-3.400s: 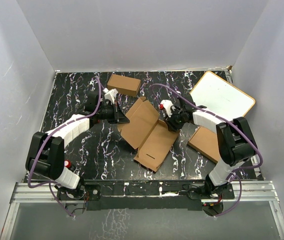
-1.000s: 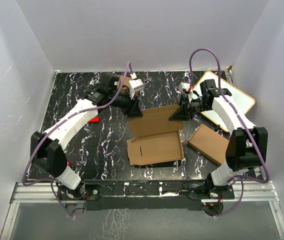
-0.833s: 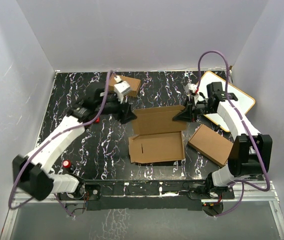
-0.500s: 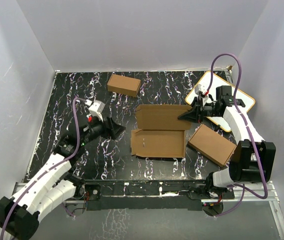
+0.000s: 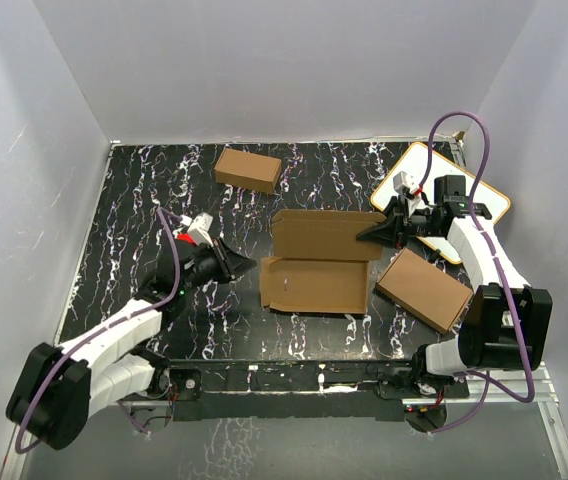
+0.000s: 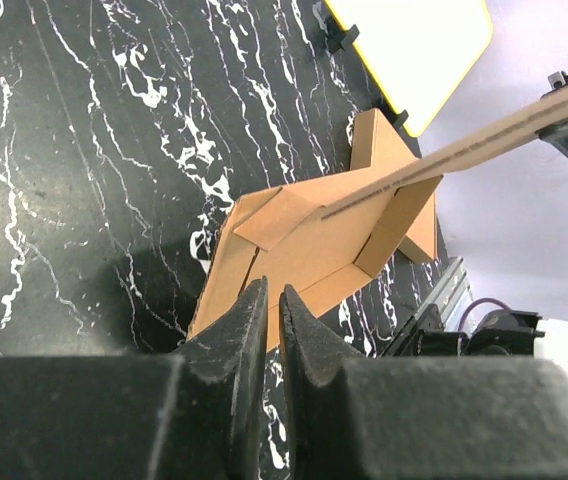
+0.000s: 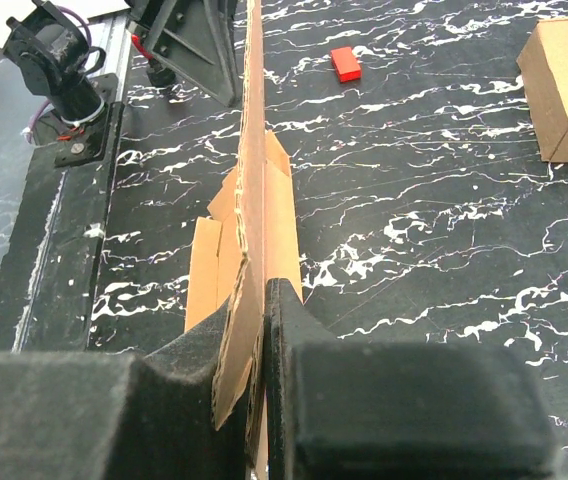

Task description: Fold the paper box

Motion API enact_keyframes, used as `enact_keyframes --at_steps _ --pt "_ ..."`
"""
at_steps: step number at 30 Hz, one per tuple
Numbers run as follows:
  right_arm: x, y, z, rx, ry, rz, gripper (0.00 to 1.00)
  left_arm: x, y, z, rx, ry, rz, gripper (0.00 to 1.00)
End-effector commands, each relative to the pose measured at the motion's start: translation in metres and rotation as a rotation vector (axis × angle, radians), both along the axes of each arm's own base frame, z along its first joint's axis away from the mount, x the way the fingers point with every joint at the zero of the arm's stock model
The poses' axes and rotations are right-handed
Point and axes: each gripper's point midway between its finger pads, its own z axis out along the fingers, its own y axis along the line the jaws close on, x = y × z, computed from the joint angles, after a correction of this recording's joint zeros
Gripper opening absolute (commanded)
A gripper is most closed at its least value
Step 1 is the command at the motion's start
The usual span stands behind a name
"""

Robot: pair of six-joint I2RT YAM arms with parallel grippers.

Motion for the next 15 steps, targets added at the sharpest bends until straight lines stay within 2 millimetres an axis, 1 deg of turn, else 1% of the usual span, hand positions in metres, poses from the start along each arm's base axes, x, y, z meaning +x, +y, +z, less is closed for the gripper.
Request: enact_keyframes --at_steps 1,4,8,15 --pt "0.0 0.001 0.02 0.055 -0.149 0.033 0.08 0.011 -0.019 0.031 -0.122 -0.05 -0.038 0.06" --pt "-0.001 0.001 0.019 0.057 -0.149 0.034 0.08 0.015 -0.025 0.023 -0.111 -0.038 -0.046 0.04" --pt "-0.001 0.001 0.018 0.058 -0.148 0.034 0.08 0.019 -0.031 0.019 -0.101 -0.034 -0.056 0.03" --pt "-0.002 0.002 0.017 0.063 -0.144 0.037 0.08 0.026 -0.038 0.001 -0.058 -0.02 -0.067 0.03"
